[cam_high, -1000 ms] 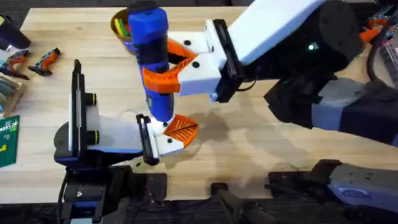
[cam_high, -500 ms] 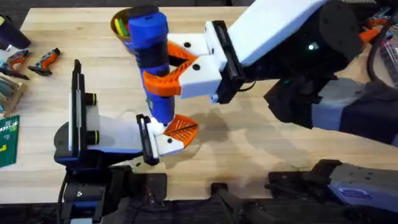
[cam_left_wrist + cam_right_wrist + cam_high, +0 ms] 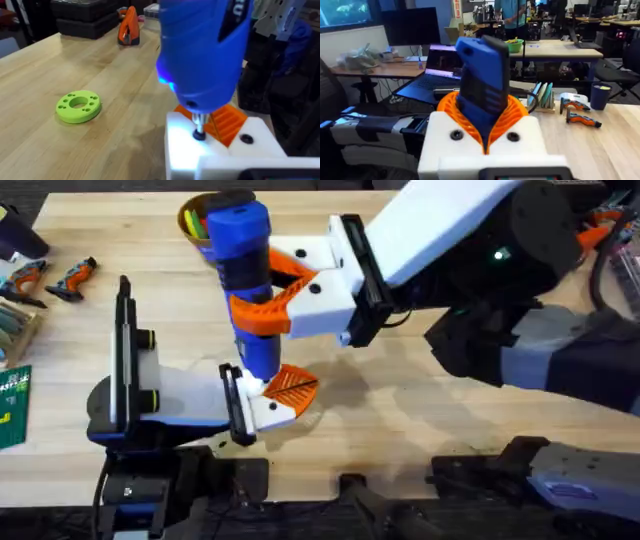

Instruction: Pick up the gripper from the table and insert it into the empty holder that is missing its gripper. Then pick up a screw, insert it into the mounting hole, and use the screwdriver to tighten it. Finally, clean up the table by picking up the vegetable and placing it into the bucket.

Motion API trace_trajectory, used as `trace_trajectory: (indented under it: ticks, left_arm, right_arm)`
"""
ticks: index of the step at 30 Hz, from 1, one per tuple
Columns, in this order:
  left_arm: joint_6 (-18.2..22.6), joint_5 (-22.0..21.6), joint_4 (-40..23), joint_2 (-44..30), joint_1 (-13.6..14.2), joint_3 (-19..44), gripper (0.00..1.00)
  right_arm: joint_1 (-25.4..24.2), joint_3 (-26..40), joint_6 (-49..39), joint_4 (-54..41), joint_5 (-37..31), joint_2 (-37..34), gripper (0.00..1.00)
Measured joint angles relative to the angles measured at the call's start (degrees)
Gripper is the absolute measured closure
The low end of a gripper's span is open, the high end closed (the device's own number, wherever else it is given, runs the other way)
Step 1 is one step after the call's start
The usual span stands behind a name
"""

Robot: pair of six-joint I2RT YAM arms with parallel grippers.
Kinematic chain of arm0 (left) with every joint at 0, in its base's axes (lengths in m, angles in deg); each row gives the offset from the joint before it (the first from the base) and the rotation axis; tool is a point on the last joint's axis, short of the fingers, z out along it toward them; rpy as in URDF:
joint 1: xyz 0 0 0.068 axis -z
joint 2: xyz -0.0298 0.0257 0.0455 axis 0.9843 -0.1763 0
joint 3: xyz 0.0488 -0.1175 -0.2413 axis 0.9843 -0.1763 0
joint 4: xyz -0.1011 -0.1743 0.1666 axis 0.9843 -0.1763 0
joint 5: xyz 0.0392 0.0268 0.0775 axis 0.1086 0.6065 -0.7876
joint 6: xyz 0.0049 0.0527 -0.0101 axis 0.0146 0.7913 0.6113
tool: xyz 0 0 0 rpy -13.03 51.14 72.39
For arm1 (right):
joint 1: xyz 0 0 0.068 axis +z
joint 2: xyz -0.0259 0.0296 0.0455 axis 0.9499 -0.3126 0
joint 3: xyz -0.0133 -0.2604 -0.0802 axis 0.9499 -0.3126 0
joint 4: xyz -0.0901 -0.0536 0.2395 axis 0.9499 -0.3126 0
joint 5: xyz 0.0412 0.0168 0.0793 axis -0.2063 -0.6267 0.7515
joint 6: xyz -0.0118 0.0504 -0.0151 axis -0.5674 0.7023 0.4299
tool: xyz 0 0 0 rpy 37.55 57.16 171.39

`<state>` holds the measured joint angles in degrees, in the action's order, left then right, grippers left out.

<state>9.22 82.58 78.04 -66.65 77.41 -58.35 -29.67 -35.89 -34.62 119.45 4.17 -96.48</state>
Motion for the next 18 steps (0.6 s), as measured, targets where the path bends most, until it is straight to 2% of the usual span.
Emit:
trace_trajectory:
  ticks: [18]
  left_arm:
    - [0.0, 0.0, 0.0, 0.0, 0.0, 0.0, 0.997]
  right_arm:
    - [0.0, 0.0, -0.4, -0.3, 0.3, 0.0, 0.977]
